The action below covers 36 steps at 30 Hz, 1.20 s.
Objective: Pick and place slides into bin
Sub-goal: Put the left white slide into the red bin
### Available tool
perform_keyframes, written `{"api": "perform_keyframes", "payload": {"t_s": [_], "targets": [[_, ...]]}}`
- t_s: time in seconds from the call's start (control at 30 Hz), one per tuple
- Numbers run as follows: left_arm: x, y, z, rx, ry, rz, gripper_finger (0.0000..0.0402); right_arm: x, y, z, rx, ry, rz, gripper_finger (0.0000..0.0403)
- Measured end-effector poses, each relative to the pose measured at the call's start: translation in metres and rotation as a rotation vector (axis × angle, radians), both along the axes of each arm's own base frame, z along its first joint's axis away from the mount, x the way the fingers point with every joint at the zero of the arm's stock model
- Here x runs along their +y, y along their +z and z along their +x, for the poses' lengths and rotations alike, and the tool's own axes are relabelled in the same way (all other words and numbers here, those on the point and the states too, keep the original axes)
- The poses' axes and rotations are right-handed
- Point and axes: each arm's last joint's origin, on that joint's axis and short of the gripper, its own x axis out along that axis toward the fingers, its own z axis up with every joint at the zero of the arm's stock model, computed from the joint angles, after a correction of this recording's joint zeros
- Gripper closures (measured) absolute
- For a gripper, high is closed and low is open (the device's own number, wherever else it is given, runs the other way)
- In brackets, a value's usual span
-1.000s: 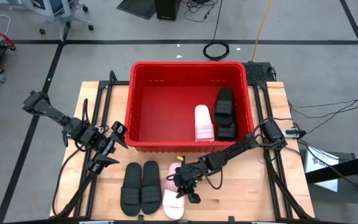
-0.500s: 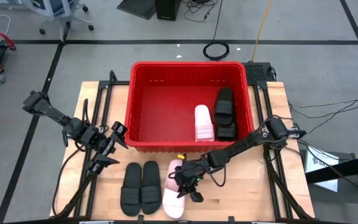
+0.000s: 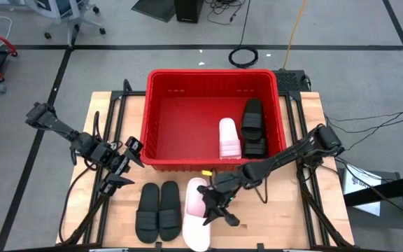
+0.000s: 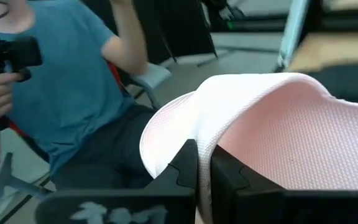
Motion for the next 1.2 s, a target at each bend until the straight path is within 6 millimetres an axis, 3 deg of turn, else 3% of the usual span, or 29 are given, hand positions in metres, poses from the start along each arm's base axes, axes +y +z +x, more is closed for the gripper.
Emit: {"api": "perform_keyframes", "payload": {"t_s": [0.27,0.6,0.77,1.0,1.2], "targets": [[0.0,0.0,0.0,-0.004,0.002,0.001,0.016,-0.014,0.061,-0.023,-0.208,0.052,0.018,0.0399],[0.003,0.001,0.001,0.0,0.086,-0.026,0.016,-0.073,0.134,-0.065,-0.485,-0.066,-0.111,0.0399],[0.004,-0.001,0.003,0.039,0.167,-0.045,0.016,-0.11,0.155,-0.088,-0.55,-0.198,-0.236,0.0399],[0.007,-0.003,0.004,0.078,0.273,-0.065,0.016,-0.166,0.174,-0.123,-0.552,-0.509,-0.479,0.0399],[0.016,0.0,0.006,0.061,0.416,-0.08,0.016,-0.229,0.18,-0.152,-0.457,-0.786,-0.534,0.0399]]}}
